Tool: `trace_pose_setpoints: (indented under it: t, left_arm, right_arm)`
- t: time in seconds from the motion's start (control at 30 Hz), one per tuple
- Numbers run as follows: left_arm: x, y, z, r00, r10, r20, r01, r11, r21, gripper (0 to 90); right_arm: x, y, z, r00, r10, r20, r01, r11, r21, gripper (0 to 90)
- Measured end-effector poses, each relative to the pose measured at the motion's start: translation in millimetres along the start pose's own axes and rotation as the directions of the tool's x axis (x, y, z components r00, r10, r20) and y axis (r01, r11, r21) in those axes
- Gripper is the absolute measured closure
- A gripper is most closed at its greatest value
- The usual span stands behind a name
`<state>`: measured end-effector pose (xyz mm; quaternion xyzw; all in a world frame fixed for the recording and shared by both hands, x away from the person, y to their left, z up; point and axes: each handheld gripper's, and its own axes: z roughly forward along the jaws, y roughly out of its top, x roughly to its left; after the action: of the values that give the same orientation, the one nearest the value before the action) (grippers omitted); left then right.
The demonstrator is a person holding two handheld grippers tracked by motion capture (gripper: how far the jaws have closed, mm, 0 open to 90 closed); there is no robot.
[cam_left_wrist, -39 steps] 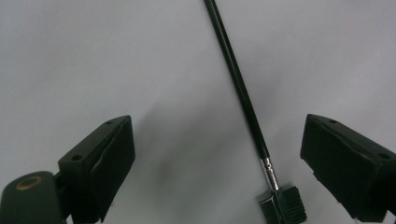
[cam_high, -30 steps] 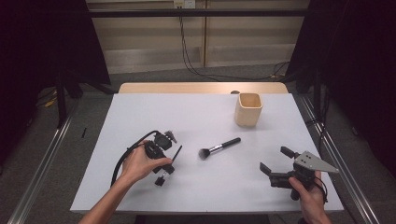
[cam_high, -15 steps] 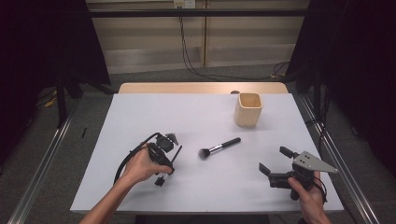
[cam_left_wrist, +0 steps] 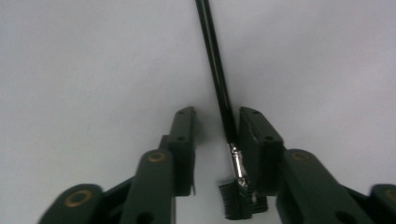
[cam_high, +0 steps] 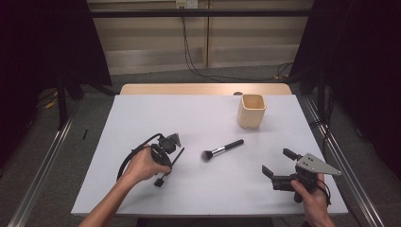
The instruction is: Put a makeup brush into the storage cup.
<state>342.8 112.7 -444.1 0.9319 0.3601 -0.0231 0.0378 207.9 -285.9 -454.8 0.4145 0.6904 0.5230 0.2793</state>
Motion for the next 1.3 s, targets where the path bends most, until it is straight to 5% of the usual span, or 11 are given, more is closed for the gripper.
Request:
trace_pose_setpoints:
  t: [0.17, 0.37, 0.5, 0.7, 0.93, 1.03, 1.1, 1.13, 1.23, 1.27, 1.3]
  left_arm:
    - [1.1, -2.0, 0.1, 0.9998, -0.007, 0.017, 0.007, 1.0, 0.004, 85.6]
    - [3.1, -1.7, -0.3, 0.9994, -0.02, 0.028, 0.02, 0.9998, 0.008, 86.0]
    - [10.5, -8.9, -1.9, 0.9955, -0.047, 0.082, 0.05, 0.998, -0.039, 86.1]
    - [14.2, -12.5, -3.5, 0.9936, -0.039, 0.106, 0.045, 0.9975, -0.055, 86.1]
    - [20.7, -17.2, -11.2, 0.9916, -0.05, 0.119, 0.066, 0.9893, -0.13, 86.1]
    - [23.5, -20.6, -16.0, 0.9909, -0.041, 0.128, 0.064, 0.9809, -0.184, 86.1]
    - [26.4, -25.4, -20.8, 0.9895, -0.042, 0.138, 0.078, 0.9618, -0.262, 86.1]
    - [26.4, -25.4, -20.8, 0.9895, -0.042, 0.138, 0.078, 0.9618, -0.262, 86.1]
    - [29.8, -30.5, -23.6, 0.9883, -0.033, 0.149, 0.081, 0.9414, -0.328, 86.1]
    - [30.6, -33.9, -24.6, 0.9885, -0.026, 0.149, 0.08, 0.9258, -0.37, 86.1]
    - [30.6, -33.9, -24.6, 0.9885, -0.026, 0.149, 0.08, 0.9258, -0.37, 86.1]
  right_arm:
    - [0.0, 0.0, 0.1, 1.0, 0.002, 0.0, -0.002, 1.0, 0.001, 0.0]
    - [0.0, -0.2, 0.7, 1.0, 0.003, 0.0, -0.003, 1.0, 0.004, 0.0]
    - [-0.2, -0.2, 0.7, 1.0, 0.004, 0.001, -0.004, 1.0, 0.004, 0.0]
    - [-0.3, 0.0, 1.3, 1.0, 0.007, 0.002, -0.007, 1.0, 0.005, 0.0]
    - [-0.9, -0.2, 0.9, 1.0, 0.004, 0.005, -0.004, 1.0, 0.005, 0.0]
    - [-0.9, -0.2, 0.8, 1.0, 0.007, 0.006, -0.007, 1.0, 0.004, 0.0]
    - [-0.7, -0.1, 0.6, 1.0, 0.006, 0.004, -0.006, 1.0, 0.003, 0.0]
    - [-0.7, -0.1, 0.6, 1.0, 0.006, 0.004, -0.006, 1.0, 0.003, 0.0]
    - [-0.8, -0.1, 0.6, 0.9999, 0.01, 0.005, -0.01, 1.0, 0.001, 0.0]
    - [-0.8, -0.1, 0.7, 0.9999, 0.009, 0.005, -0.009, 1.0, 0.002, 0.0]
    - [-0.8, -0.1, 0.7, 0.9999, 0.009, 0.005, -0.009, 1.0, 0.002, 0.0]
